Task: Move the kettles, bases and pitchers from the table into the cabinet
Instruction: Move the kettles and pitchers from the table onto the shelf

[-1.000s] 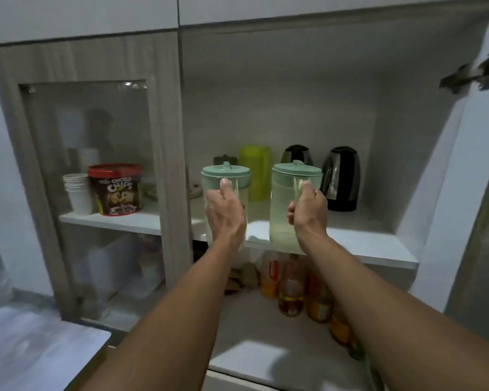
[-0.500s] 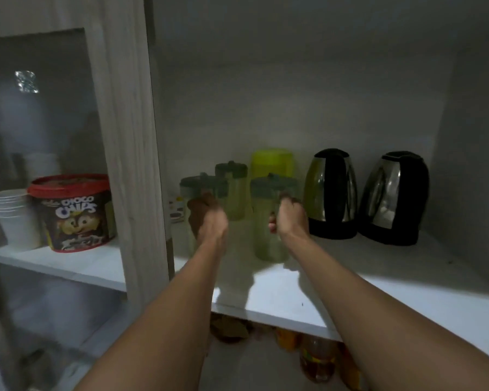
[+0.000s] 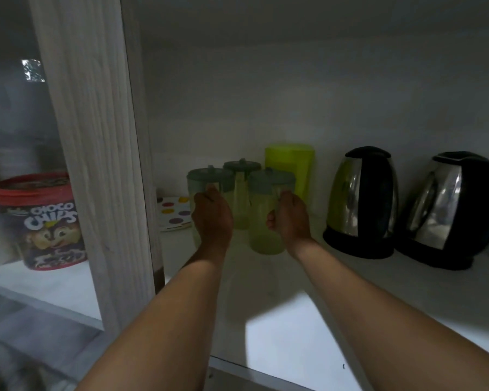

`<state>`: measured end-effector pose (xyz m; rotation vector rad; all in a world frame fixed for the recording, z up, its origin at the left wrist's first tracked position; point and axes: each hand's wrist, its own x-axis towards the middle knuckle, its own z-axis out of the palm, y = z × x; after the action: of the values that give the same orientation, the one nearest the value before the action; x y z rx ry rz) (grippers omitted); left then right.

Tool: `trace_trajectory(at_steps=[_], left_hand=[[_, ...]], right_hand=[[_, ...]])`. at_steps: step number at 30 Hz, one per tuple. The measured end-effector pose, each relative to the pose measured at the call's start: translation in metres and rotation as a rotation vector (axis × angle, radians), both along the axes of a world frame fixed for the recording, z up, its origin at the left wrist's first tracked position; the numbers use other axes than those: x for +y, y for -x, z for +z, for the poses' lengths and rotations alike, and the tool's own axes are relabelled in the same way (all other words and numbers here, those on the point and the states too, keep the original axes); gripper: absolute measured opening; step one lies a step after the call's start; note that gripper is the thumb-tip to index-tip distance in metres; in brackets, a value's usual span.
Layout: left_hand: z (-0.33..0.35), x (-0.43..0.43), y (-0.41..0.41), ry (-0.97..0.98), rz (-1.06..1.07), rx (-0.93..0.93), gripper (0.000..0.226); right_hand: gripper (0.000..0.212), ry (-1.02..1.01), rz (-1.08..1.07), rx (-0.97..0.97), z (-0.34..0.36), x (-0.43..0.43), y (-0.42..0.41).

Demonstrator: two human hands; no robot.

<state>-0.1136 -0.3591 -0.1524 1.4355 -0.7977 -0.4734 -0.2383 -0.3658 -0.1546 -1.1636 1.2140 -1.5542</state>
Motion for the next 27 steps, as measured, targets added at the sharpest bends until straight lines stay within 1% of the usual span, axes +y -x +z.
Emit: trace_trajectory(at_steps=[2,3,5,7,9,11,13,15,17,20,23,27], left_hand=[[0.001,0.005,0.001,-0.017,-0.028,-0.029,0.053],[0.001,0.01,0.002,-0.043,-0.037,-0.018,0.06],[0.002,0.023,0.006,-0.088,-0.058,0.057,0.072],[0.004,0.044,0.012,-0.138,-0.047,0.067,0.081],[0.005,0.065,0.016,-0.191,-0.051,0.088,0.084],[0.005,0.087,0.021,-0.261,-0.046,0.076,0.083],[0.005,0.119,0.03,-0.318,-0.088,-0.013,0.079],[0.001,0.157,0.041,-0.281,-0.14,-0.125,0.068],[-0.006,0.201,0.048,-0.182,-0.156,-0.192,0.06],[-0.017,0.266,0.049,-0.106,-0.096,-0.316,0.055],[-0.018,0.335,0.032,-0.062,-0.025,-0.413,0.048],[-0.009,0.42,-0.024,-0.093,0.085,-0.432,0.047]], right_hand=[[0.044,-0.008,0.0,0.037,0.0,0.005,0.001],[0.051,-0.017,-0.019,0.087,0.001,0.009,0.003],[0.06,-0.033,-0.076,0.195,0.001,0.02,0.008],[0.061,-0.065,-0.126,0.256,0.003,0.033,0.014],[0.06,-0.094,-0.169,0.307,0.005,0.052,0.019],[0.058,-0.092,-0.182,0.368,0.005,0.075,0.024],[0.054,-0.081,-0.189,0.421,0.004,0.104,0.03],[0.051,-0.054,-0.187,0.456,0.001,0.137,0.035],[0.046,-0.009,-0.17,0.487,-0.004,0.176,0.036],[0.035,0.042,-0.127,0.533,-0.013,0.238,0.032],[0.032,0.09,-0.069,0.545,-0.013,0.298,0.017],[0.032,0.106,0.063,0.531,-0.005,0.361,-0.033]])
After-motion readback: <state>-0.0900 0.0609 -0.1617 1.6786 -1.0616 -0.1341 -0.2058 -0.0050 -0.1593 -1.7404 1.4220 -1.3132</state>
